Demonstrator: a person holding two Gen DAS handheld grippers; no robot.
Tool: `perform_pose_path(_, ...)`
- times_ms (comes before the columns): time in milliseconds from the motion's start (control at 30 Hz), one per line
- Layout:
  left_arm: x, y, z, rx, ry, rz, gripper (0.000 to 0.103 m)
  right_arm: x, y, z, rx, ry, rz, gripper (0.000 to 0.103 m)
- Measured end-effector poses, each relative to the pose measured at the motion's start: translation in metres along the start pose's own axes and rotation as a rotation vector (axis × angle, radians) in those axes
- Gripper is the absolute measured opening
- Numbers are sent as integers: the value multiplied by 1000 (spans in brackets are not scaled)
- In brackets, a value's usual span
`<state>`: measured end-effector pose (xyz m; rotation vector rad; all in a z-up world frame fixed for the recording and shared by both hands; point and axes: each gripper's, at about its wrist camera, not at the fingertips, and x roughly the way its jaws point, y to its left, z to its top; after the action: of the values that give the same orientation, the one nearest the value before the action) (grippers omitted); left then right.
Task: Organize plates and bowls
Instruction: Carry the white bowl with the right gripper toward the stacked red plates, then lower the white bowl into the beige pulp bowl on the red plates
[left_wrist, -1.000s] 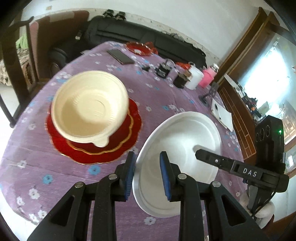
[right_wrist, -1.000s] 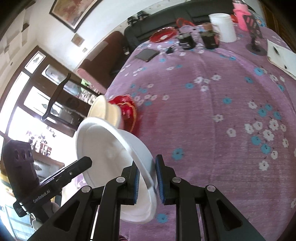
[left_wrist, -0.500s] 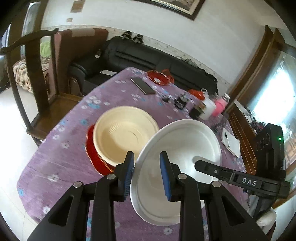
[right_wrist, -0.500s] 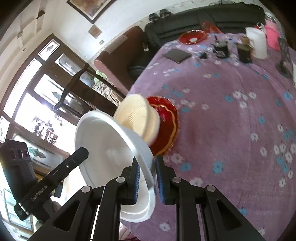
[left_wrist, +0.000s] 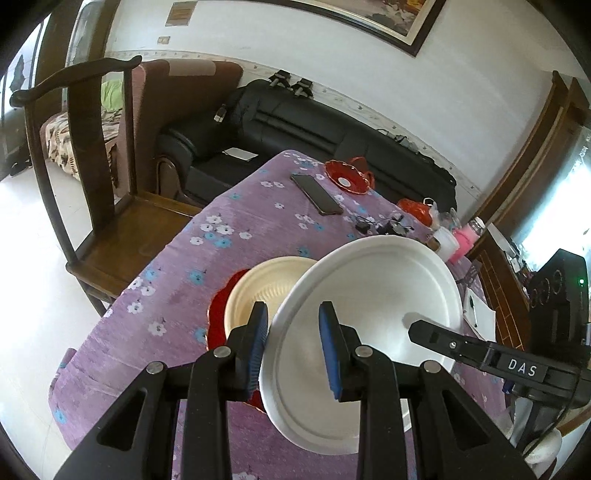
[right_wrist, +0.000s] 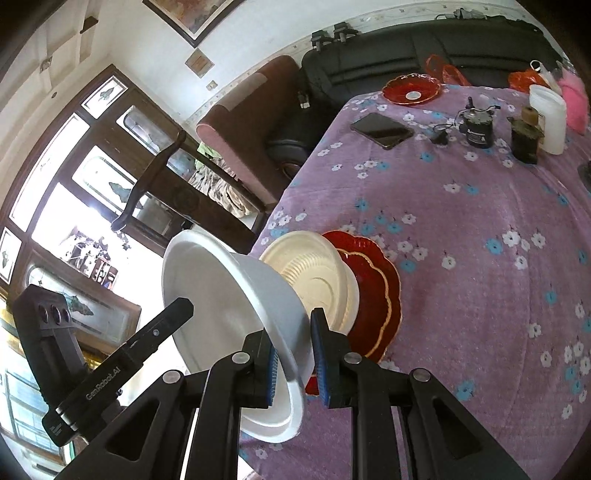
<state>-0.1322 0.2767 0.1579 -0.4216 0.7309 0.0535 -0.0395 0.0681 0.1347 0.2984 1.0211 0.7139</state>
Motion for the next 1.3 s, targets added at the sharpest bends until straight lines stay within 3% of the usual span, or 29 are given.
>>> perform_pose_path(467, 35, 8, 10, 22, -8, 117, 26, 42, -1, 21, 3, 41, -78, 19)
perform_pose_path(733, 59, 15, 15, 16, 20, 140, 26, 63, -1, 32, -10, 51, -135, 19)
perform_pose_path(1300, 78, 30, 15, -7, 69, 156, 26, 101, -5, 44, -18, 129, -167, 19)
